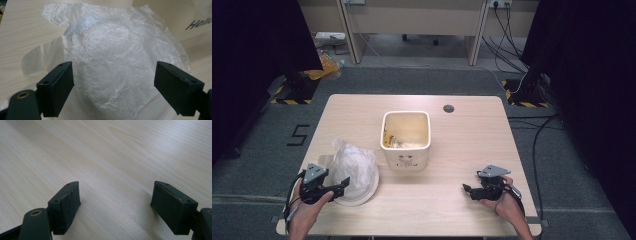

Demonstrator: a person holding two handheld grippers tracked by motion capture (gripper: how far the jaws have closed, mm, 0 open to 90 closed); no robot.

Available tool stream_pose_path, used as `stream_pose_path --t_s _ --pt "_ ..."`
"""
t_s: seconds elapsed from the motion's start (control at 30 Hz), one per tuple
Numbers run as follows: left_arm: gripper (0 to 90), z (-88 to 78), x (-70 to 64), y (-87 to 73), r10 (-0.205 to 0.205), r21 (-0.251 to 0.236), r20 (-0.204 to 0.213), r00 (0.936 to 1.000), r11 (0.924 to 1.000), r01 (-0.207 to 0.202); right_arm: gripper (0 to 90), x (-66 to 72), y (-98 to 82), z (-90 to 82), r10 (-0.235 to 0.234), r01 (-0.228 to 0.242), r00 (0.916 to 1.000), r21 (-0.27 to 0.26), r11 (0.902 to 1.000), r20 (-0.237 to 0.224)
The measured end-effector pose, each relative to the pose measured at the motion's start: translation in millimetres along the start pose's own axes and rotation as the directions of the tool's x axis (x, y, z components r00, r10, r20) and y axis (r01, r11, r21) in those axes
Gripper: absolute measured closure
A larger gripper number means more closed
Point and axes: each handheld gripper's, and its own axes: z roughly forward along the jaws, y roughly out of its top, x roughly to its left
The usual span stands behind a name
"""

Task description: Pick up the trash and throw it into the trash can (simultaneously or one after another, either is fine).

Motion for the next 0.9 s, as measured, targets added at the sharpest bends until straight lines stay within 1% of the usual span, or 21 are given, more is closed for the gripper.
stream_pose_path --t_s 0.2,0.43,0.5,0.53,0.57,0.6,0.63,0.7,0.73,0.77,0.8,0.83,0.87,0.9 --pt "15.3 1.3 -0.5 0.1 0.0 0.0 0.004 1.0 1.0 0.0 22.7 0.3 0.1 0.2 -0.002 0.002 1.0 0.001 1.0 0.0" --pt "15.3 3.3 0.5 4.6 0.002 0.002 0.001 1.0 1.0 -0.002 22.3 1.2 0.6 0.4 0.004 -0.004 1.0 0.002 1.0 0.003" --pt "15.3 6.2 1.5 9.0 0.0 -0.001 -0.001 1.0 1.0 0.0 22.7 4.7 2.5 0.2 -0.001 0.002 1.0 0.012 0.9999 -0.007" --pt "15.3 6.2 1.5 9.0 0.0 -0.001 -0.001 1.0 1.0 0.0 22.7 7.5 3.9 -0.1 -0.002 0.003 0.9998 0.007 1.0 -0.02" --pt "15.3 7.5 1.8 10.7 -0.002 0.001 0.001 1.0 1.0 0.002 22.7 7.5 3.9 -0.1 -0.002 0.003 0.9998 0.007 1.0 -0.02" --pt "15.3 8.3 1.8 12.3 0.002 0.002 0.0 1.0 1.0 -0.002 22.8 13.5 7.8 0.1 -0.013 0.013 0.999 -0.001 0.9999 -0.042" --pt "15.3 8.3 1.5 13.9 0.007 0.005 0.0 1.0 1.0 -0.007 22.8 13.5 7.8 0.1 -0.013 0.013 0.999 -0.001 0.9999 -0.042" --pt "15.3 8.5 2.1 17.3 0.007 0.0 0.003 1.0 1.0 -0.007 22.9 19.2 11.2 1.8 -0.029 0.029 0.9983 -0.001 0.9996 -0.05" --pt "15.3 8.9 3.4 19.6 0.008 0.001 0.002 1.0 1.0 -0.008 23.2 23.2 12.9 4.2 -0.04 0.04 0.9977 0.0 0.9992 -0.054" --pt "15.3 10.1 5.5 22.0 0.004 -0.004 0.003 1.0 1.0 -0.004 23.2 23.2 12.9 4.2 -0.04 0.04 0.9977 0.0 0.9992 -0.054" --pt "15.3 14.7 11.3 27.5 -0.014 -0.008 0.005 0.9999 0.9999 0.014 23.5 24.7 12.6 6.4 -0.047 0.047 0.9972 0.009 0.9988 -0.058" --pt "15.3 14.7 11.3 27.5 -0.014 -0.008 0.005 0.9999 0.9999 0.014 23.6 24.9 11.8 7.3 -0.046 0.047 0.9973 0.012 0.9988 -0.057" --pt "15.3 21.2 16.8 32.8 -0.034 -0.007 0.011 0.9994 0.9994 0.034 23.6 24.5 11.0 7.7 -0.046 0.047 0.9975 0.016 0.9988 -0.053" --pt "15.3 24.2 19.1 35.4 -0.035 -0.001 0.013 0.9993 0.9994 0.035 23.6 23.9 10.4 7.8 -0.044 0.045 0.9977 0.02 0.9988 -0.051"
